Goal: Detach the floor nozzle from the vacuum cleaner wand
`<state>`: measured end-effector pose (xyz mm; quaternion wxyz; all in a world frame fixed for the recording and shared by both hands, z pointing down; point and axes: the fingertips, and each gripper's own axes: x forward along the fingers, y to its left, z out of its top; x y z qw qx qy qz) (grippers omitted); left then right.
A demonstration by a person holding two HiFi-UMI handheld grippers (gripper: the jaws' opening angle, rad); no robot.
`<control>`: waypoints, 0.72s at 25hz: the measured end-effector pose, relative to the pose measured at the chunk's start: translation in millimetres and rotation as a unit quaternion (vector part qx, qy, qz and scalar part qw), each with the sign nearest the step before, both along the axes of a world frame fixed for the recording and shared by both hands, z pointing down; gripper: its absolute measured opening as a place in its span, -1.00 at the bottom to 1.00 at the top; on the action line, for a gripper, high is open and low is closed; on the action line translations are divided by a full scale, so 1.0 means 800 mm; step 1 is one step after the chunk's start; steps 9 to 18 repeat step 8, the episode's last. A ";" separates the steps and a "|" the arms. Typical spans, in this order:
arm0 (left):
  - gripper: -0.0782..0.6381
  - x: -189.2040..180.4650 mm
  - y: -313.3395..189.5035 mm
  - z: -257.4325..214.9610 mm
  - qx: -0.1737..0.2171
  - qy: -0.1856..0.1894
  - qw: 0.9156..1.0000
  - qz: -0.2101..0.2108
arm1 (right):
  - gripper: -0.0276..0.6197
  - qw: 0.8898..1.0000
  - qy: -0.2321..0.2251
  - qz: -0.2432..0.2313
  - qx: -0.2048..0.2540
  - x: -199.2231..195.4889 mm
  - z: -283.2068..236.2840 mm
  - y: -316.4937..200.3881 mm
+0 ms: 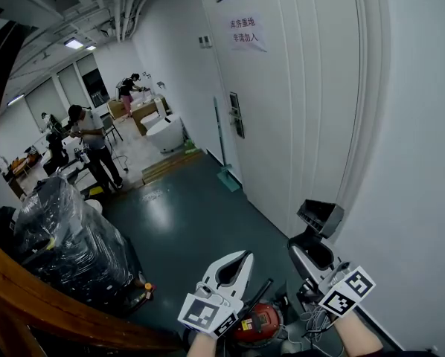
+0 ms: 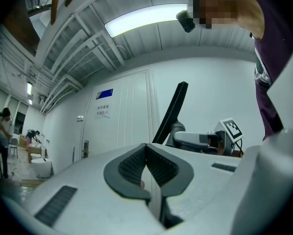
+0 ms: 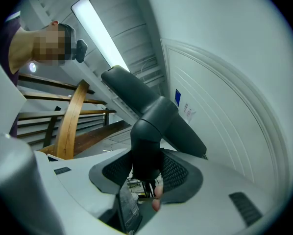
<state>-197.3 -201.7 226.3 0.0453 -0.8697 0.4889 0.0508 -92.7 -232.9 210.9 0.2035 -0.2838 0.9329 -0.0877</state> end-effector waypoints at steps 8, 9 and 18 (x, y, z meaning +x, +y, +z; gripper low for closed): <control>-0.77 -0.006 -0.004 0.001 -0.008 0.014 1.000 -0.005 | -0.36 1.000 -0.001 -0.001 -0.011 0.001 -0.002 -0.009; -0.77 -0.006 -0.004 0.001 -0.008 0.014 1.000 -0.005 | -0.36 1.000 -0.001 -0.001 -0.011 0.001 -0.002 -0.009; -0.77 -0.006 -0.004 0.001 -0.008 0.014 1.000 -0.005 | -0.36 1.000 -0.001 -0.001 -0.011 0.001 -0.002 -0.009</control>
